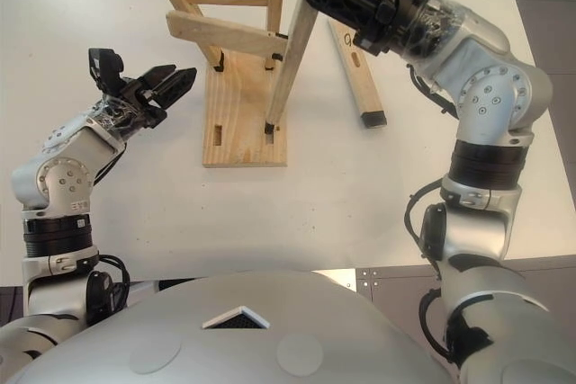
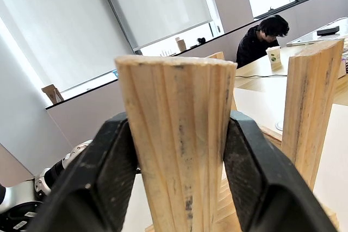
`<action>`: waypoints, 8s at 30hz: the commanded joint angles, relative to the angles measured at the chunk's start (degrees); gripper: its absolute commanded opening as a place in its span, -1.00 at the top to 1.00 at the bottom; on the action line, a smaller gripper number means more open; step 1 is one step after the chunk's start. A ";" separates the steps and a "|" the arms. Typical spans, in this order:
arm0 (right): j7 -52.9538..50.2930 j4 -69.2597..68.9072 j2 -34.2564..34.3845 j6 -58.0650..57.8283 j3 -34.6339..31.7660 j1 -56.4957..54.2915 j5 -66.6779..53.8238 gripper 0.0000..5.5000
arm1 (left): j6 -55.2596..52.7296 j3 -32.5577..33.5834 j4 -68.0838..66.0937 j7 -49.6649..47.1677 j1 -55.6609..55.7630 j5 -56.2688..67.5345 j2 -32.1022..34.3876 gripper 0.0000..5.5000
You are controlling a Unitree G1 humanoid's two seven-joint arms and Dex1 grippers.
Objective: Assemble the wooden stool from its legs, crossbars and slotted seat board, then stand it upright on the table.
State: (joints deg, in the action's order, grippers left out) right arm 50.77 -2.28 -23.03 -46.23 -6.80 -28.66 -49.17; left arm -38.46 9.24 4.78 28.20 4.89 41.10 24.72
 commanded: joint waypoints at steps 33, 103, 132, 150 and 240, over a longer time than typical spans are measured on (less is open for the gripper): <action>14.23 -13.54 -16.84 17.07 23.00 10.84 21.54 0.24 | -0.21 5.52 -3.04 -2.83 -1.04 -2.67 -3.73 -0.17; -18.85 -2.29 4.95 1.70 -7.81 -0.57 11.51 0.26 | 6.05 18.53 17.72 -15.12 17.80 27.27 -1.46 -0.17; 2.62 -13.63 -5.72 -13.23 -0.67 -6.99 -16.20 0.26 | 0.20 10.02 17.27 -13.42 28.86 59.02 -1.49 -0.06; 3.85 -11.87 -6.81 -9.22 3.69 -6.78 -8.06 -0.21 | 3.15 17.32 12.20 -6.61 27.32 55.86 3.66 0.26; 7.44 -13.74 -10.69 2.73 20.99 4.62 15.11 0.21 | 20.85 -6.90 -9.71 64.23 14.28 -11.69 45.56 0.27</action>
State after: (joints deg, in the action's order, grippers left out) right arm 58.41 -17.39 -32.46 -40.56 10.91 -27.13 -35.80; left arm -17.41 3.91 -4.30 91.85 17.30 31.30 68.89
